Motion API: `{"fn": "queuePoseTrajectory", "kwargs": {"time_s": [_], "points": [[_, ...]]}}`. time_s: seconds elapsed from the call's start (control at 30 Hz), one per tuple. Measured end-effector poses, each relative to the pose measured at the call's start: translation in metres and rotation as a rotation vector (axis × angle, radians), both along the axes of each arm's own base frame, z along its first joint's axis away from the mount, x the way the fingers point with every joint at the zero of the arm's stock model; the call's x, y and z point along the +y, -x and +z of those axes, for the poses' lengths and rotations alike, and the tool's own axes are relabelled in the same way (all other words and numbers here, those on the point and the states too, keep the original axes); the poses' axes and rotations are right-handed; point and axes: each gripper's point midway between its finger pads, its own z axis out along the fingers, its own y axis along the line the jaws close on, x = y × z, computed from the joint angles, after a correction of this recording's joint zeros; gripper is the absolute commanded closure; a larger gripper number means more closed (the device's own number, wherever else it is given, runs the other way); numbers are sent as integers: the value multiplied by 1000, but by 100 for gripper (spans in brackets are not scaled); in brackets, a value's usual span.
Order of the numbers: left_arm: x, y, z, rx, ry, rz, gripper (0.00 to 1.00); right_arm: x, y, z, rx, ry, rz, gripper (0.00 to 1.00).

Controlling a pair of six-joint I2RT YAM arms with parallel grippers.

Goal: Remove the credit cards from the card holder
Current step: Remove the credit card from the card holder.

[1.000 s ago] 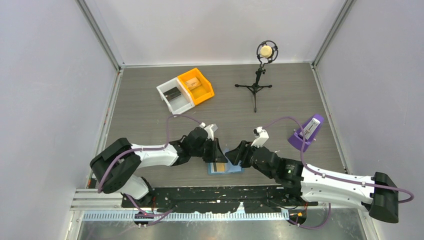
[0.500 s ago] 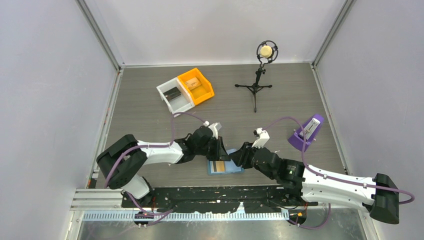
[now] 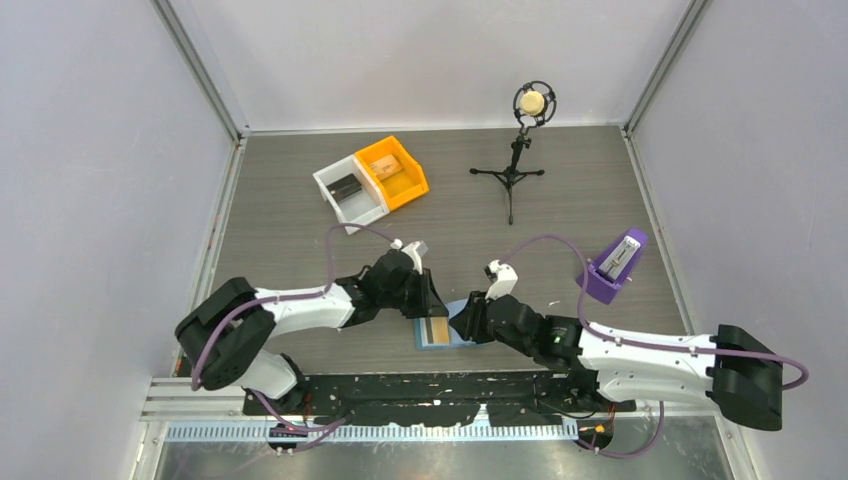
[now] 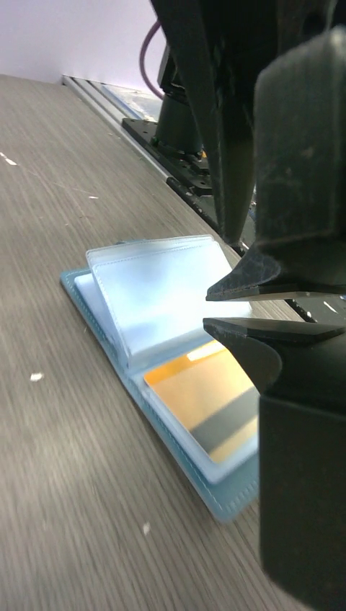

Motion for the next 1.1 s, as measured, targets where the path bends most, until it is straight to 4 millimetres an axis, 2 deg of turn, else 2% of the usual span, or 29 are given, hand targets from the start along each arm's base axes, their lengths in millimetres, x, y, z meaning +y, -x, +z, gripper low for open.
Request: {"fn": "queuePoseTrajectory", "kwargs": {"time_s": [0.2,0.4,0.5,0.7,0.9,1.1], "points": [[18,-4,6,-20,-9,51,84,6,2,-23,38,54,20,64],[32,9,-17,23,-53,53,87,9,0,-46,95,91,32,64],[38,14,-29,44,-75,54,87,9,-4,-45,101,80,24,64],[37,14,-30,38,-62,55,88,11,-8,-38,95,60,20,64],[38,15,-30,31,-54,55,87,26,-10,-23,87,13,47,64],[41,16,-29,26,-54,59,88,30,-12,-42,129,47,56,65]]}}
